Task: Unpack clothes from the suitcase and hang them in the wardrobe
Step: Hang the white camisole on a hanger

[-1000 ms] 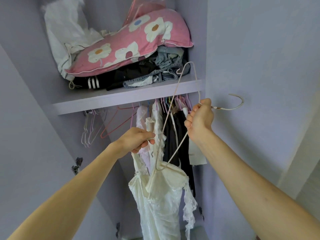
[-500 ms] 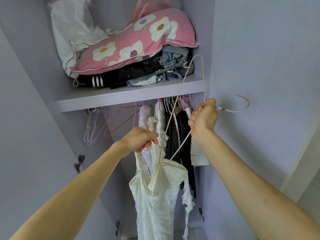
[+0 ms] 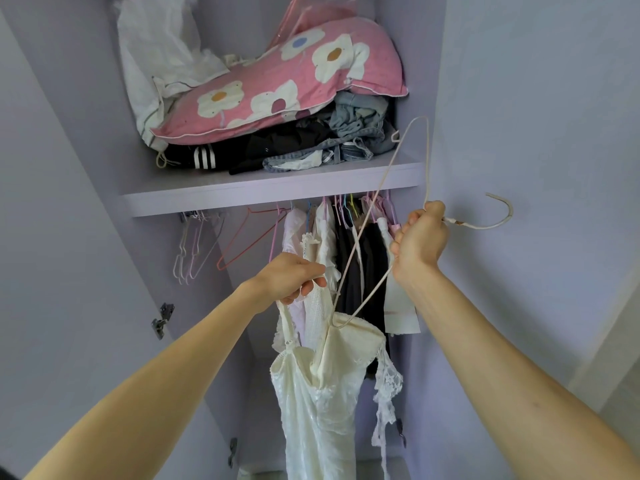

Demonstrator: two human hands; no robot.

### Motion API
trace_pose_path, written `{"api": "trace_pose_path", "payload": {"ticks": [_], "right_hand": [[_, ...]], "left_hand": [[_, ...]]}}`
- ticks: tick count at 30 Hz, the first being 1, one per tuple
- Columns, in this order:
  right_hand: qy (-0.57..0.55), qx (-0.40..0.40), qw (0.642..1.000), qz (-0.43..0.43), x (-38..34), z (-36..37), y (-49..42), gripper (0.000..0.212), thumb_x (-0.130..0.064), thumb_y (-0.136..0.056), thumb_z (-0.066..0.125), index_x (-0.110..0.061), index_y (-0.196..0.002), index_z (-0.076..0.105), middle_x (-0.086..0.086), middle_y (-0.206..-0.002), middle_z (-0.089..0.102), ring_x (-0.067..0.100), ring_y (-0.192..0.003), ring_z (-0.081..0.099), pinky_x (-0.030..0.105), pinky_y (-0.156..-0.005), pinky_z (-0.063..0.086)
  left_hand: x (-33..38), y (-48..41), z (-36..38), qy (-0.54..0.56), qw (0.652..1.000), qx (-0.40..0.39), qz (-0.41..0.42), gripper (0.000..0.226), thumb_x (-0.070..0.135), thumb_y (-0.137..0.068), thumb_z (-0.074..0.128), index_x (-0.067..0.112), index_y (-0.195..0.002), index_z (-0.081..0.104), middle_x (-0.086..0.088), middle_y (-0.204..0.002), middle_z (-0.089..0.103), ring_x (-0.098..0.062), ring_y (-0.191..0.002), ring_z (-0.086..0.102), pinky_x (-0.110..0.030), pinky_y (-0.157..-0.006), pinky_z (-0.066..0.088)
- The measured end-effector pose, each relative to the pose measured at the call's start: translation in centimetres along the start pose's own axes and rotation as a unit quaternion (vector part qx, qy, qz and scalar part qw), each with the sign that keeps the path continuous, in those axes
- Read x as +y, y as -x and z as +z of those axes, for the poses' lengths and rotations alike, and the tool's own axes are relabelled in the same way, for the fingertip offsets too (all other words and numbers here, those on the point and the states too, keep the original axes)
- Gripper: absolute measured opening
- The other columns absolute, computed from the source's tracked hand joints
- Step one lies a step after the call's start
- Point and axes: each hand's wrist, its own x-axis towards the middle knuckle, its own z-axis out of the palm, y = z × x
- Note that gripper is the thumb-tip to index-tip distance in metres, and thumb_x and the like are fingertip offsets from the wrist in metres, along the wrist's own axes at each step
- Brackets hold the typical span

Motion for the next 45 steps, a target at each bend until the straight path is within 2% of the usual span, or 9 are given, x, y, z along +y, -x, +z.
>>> {"api": "trace_pose_path", "payload": {"ticks": [3, 9, 18, 24, 29, 35, 39, 42, 45], "right_hand": [[0.017, 0.013, 1.000, -0.015, 0.1, -0.1, -0.1, 0.038, -0.034, -0.088, 0.038, -0.020, -0.053, 0.034, -0.006, -0.045, 0.031, 0.020, -0.051, 0.029, 0.029, -0.050, 0.034], [0.019, -0.001, 1.000, 0.003, -0.2, 0.0, -0.1, 0.036, -0.033, -0.092, 0.037, -0.018, -0.059, 0.036, -0.006, -0.048, 0.030, 0.018, -0.050, 0.027, 0.020, -0.040, 0.021], [0.019, -0.007, 1.000, 0.000, -0.6, -0.3, 0.0, 0.034, -0.030, -0.092, 0.037, -0.019, -0.060, 0.033, -0.007, -0.048, 0.027, 0.015, -0.044, 0.018, 0.020, -0.039, 0.018], [-0.002, -0.078, 0.993, 0.087, -1.0, 1.2, 1.1, 0.037, -0.032, -0.097, 0.037, -0.020, -0.062, 0.032, -0.008, -0.044, 0.020, 0.011, -0.038, 0.014, 0.019, -0.036, 0.012], [0.118, -0.132, 0.981, 0.076, -1.9, 3.9, 0.3, 0.037, -0.035, -0.099, 0.036, -0.018, -0.067, 0.037, -0.007, -0.046, 0.023, 0.010, -0.035, 0.014, 0.018, -0.036, 0.010], [0.309, -0.198, 0.930, 0.010, -4.6, 9.5, 0.1, 0.039, -0.042, -0.102, 0.033, -0.014, -0.079, 0.048, -0.001, -0.058, 0.030, 0.012, -0.037, 0.020, 0.019, -0.038, 0.017], [0.439, -0.289, 0.851, -0.009, -4.3, 10.4, 0.9, 0.046, -0.049, -0.102, 0.034, -0.013, -0.080, 0.050, -0.001, -0.063, 0.035, 0.013, -0.043, 0.019, 0.020, -0.040, 0.015], [0.509, -0.341, 0.790, -0.022, -4.1, 10.1, 1.3, 0.056, -0.054, -0.100, 0.033, -0.010, -0.073, 0.054, -0.001, -0.060, 0.036, 0.011, -0.040, 0.022, 0.018, -0.037, 0.017], [0.534, -0.363, 0.762, -0.047, -4.1, 9.7, 1.3, 0.060, -0.050, -0.100, 0.033, -0.006, -0.071, 0.062, -0.002, -0.056, 0.034, 0.012, -0.040, 0.021, 0.019, -0.039, 0.017]], "left_hand": [[0.1, 0.0, 0.4, 0.005, 1.000, -0.008, 0.003, 0.030, 0.026, -0.096, 0.055, 0.004, -0.086, 0.071, 0.001, -0.051, 0.045, -0.011, -0.040, 0.029, -0.021, -0.041, 0.029], [0.0, -0.6, 0.3, 0.008, 1.000, 0.010, 0.002, 0.033, 0.028, -0.098, 0.055, 0.002, -0.090, 0.072, 0.002, -0.051, 0.047, -0.010, -0.038, 0.032, -0.020, -0.041, 0.030], [-0.2, -1.2, 0.8, -0.001, 1.000, 0.021, -0.001, 0.032, 0.030, -0.096, 0.058, 0.003, -0.090, 0.074, 0.001, -0.054, 0.051, -0.010, -0.038, 0.035, -0.023, -0.045, 0.034], [-0.9, -1.9, 1.0, 0.005, 1.000, 0.025, -0.008, 0.029, 0.021, -0.093, 0.064, 0.008, -0.068, 0.057, 0.003, -0.054, 0.054, -0.010, -0.037, 0.033, -0.024, -0.045, 0.033], [-2.1, -2.5, 0.7, 0.014, 1.000, 0.003, -0.022, 0.024, 0.024, -0.096, 0.059, 0.007, -0.081, 0.057, -0.007, -0.074, 0.054, -0.012, -0.045, 0.038, -0.023, -0.047, 0.036], [-4.5, -2.2, 0.6, 0.121, 0.989, -0.028, -0.083, 0.016, 0.016, -0.101, 0.052, 0.003, -0.104, 0.062, -0.005, -0.089, 0.070, -0.020, -0.074, 0.072, -0.038, -0.079, 0.058], [-4.9, -2.5, -1.9, 0.230, 0.965, 0.080, -0.096, 0.021, 0.009, -0.102, 0.044, 0.001, -0.102, 0.063, -0.006, -0.078, 0.069, -0.023, -0.069, 0.066, -0.039, -0.071, 0.056], [-5.5, -2.0, -4.4, 0.302, 0.933, 0.173, -0.092, 0.026, 0.000, -0.100, 0.039, -0.001, -0.094, 0.064, -0.013, -0.083, 0.066, -0.026, -0.069, 0.062, -0.040, -0.069, 0.055], [-6.8, -1.4, -6.1, 0.338, 0.911, 0.220, -0.083, 0.033, -0.007, -0.098, 0.032, 0.002, -0.092, 0.064, -0.015, -0.091, 0.064, -0.028, -0.074, 0.063, -0.039, -0.069, 0.056]]}}
